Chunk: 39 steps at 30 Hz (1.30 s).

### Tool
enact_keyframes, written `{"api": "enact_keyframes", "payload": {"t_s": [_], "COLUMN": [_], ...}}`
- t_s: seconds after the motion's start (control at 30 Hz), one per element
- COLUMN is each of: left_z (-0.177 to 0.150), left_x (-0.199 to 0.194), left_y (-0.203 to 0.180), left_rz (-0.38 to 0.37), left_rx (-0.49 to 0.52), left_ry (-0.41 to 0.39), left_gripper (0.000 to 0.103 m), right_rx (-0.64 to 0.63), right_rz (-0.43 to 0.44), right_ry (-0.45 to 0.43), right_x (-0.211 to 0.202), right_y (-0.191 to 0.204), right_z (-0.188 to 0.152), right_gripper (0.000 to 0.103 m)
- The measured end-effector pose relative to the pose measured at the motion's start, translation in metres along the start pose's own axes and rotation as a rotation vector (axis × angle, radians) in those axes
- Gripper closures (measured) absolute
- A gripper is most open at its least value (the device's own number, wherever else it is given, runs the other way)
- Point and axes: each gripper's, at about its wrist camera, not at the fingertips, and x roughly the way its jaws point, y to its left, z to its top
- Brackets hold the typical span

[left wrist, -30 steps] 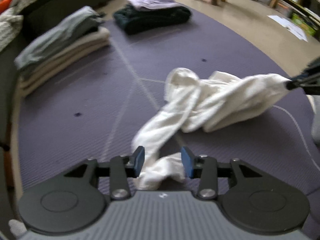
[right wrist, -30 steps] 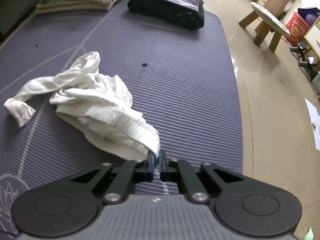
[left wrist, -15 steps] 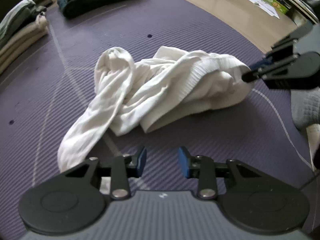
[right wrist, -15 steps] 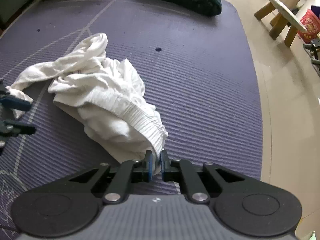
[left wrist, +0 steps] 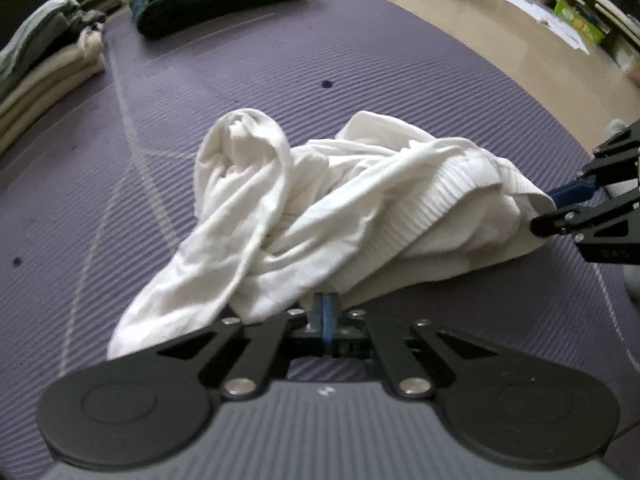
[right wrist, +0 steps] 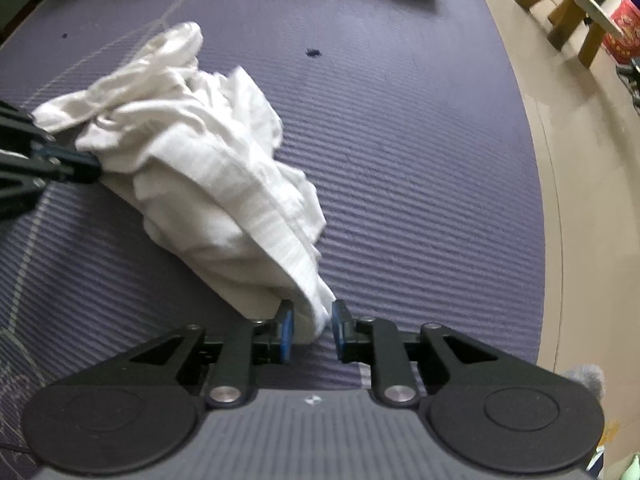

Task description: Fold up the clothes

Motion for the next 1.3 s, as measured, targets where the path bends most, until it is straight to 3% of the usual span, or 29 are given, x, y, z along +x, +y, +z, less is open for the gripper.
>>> {"api": "enact_keyframes", "payload": {"t_s": [0.07,0.13,0.27,0.4,0.47,0.53,0.57,0.77,0.87,1.1,1.2,1.3], "left_z": [-0.002,-0.004,-0.009,-0.015,-0.019,-0.022,-0.022,-0.024,-0.029,-0.037,-0.041,-0.044], "left_x": [-0.009,-0.018,-0.045,-0.067,-0.071,-0.069,-0.068,-0.041,-0.025,-0.005,0.002,0.005], "left_y": [0.002,0.006,0.021,0.029,0.024,0.014,0.010,0.006,0.006,-0.002,-0.001,-0.012], "left_rz": [0.030,0.055,0.128,0.050,0.031,0.022,0.017,-0.068,-0.082,-0.064,-0.092,-0.060], "left_rx": [-0.006,-0.013,-0.034,-0.027,0.008,0.046,0.060,0.030,0.016,0.049,0.051,0.171], "left_ry": [-0.001,-0.008,-0.045,-0.075,-0.084,-0.071,-0.061,0.017,0.040,-0.020,0.001,0.022], "left_gripper": [0.103,0.103,0.103,0.101,0.094,0.075,0.058,0.055,0.043,0.008,0.001,0.000], "right_rx": [0.014,0.033,0.024,0.028,0.031,0.035,0.040,0.059,0.039,0.051,0.055,0.055], "right_rz": [0.003,0.016,0.028,0.052,0.053,0.041,0.034,0.041,0.051,0.072,0.077,0.077], "right_ry": [0.005,-0.004,-0.041,-0.101,-0.125,-0.131,-0.126,-0.063,-0.036,0.012,0.027,0.023], "right_x": [0.001,-0.001,-0.018,-0.045,-0.055,-0.058,-0.056,-0.038,-0.028,-0.004,0.005,0.009], "right_y": [-0.004,-0.008,-0.007,-0.005,-0.007,-0.010,-0.013,-0.021,-0.016,-0.010,-0.010,-0.008], "right_z": [-0.002,-0.002,-0.001,-0.003,-0.004,-0.006,-0.006,-0.008,-0.005,-0.004,-0.005,-0.007], "right_gripper": [0.083,0.099,0.100,0.101,0.101,0.100,0.100,0.100,0.100,0.097,0.096,0.093]}}
